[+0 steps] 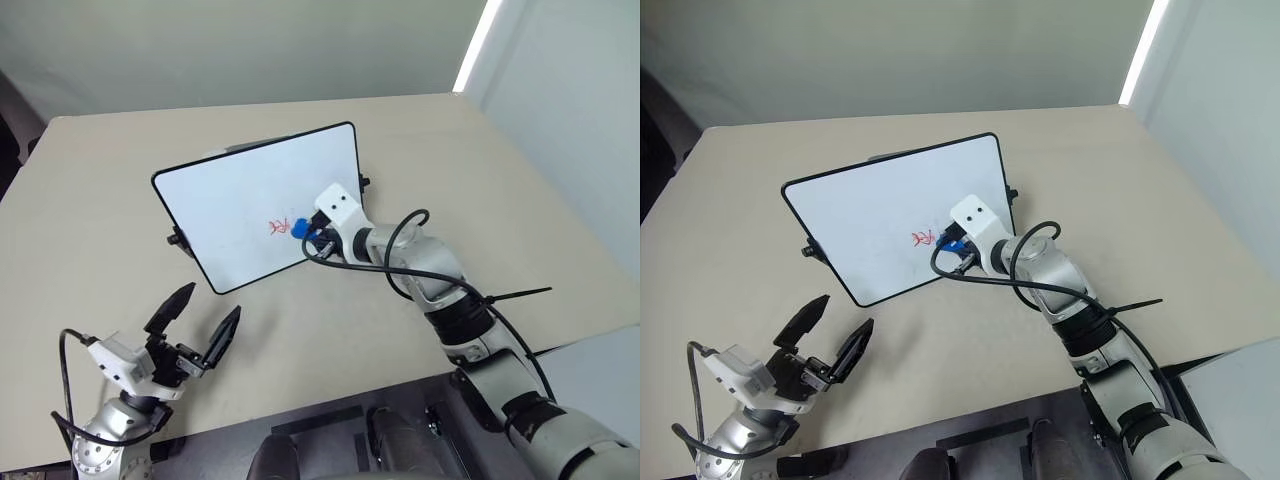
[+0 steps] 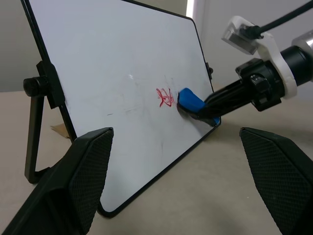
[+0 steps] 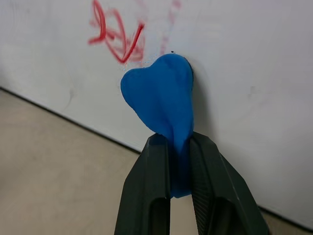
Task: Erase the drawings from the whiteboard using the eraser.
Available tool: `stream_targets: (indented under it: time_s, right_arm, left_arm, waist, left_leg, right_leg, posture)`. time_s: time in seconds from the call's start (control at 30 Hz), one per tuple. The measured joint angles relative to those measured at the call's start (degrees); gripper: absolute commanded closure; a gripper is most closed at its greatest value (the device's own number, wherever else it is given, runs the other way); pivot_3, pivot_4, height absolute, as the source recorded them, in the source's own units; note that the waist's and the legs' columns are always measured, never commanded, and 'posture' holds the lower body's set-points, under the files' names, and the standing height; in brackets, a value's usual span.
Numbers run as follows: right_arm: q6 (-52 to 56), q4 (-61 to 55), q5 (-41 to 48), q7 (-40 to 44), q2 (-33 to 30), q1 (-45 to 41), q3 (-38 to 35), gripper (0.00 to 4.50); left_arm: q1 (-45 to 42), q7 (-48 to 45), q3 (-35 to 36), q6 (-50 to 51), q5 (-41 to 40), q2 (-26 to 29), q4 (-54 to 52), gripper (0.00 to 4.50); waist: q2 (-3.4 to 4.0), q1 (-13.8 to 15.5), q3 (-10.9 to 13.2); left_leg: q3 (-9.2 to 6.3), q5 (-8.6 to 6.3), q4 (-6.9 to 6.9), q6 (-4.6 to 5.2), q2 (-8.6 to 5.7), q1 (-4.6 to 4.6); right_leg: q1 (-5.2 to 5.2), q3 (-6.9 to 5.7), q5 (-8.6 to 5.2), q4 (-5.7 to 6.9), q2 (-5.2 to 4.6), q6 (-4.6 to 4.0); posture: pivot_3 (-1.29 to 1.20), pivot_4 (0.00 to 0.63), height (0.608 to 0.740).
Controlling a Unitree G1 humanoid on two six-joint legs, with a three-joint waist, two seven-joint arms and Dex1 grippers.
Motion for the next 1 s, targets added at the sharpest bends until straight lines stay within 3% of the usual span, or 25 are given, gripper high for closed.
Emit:
stream_targets:
  time_s: [0.2,0.53,0.77,1.0]
  right_arm:
    - [-0.5,1.7,-0.2,-0.1,0.0,-0.9,-0.2,4.18]
    - [-2.7,1.1,0.1,-1.6,1.7,-12.8,-7.5,4.18]
    - [-2.8,0.4,0.0,-0.2,1.7,-8.3,-4.0,4.18]
    - [-2.9,2.6,-1.0,0.9,1.0,-2.0,0.8,4.18]
  left_arm:
    - [0.0,-0.1,0.4,0.0,-0.1,0.0,0.5,0.00]
    - [0.0,-0.3,0.4,0.0,-0.2,0.0,0.5,0.00]
    - [-0.2,-0.3,0.4,0.1,-0.2,0.0,0.5,0.00]
    - [-0.6,-0.3,0.6,0.7,-0.2,0.0,0.5,0.00]
  waist:
    - [0.00,0.0,0.0]
    - [0.02,0.0,0.0]
    - [0.00,0.1,0.0]
    - [-0.01,-0.1,0.0]
  left_leg:
    - [-0.01,0.01,0.00,-0.01,0.00,-0.01]
    - [-0.02,-0.01,-0.11,0.02,0.00,-0.04]
    - [-0.04,0.09,-0.04,-0.70,0.00,-0.04]
    - [-0.16,0.07,0.06,-0.77,0.00,0.06]
  right_leg:
    - [-0.02,0.00,0.00,0.01,0.00,0.00]
    - [-0.09,-0.01,-0.02,-0.04,0.01,-0.07]
    - [-0.06,-0.01,-0.07,-0.09,0.00,-0.15]
    - [0.04,0.00,0.16,0.01,0.01,-0.03]
  posture:
    - [0.00,0.150,0.740]
    - [0.00,0.150,0.740]
    - [0.00,0.150,0.740]
    - [0.00,0.150,0.740]
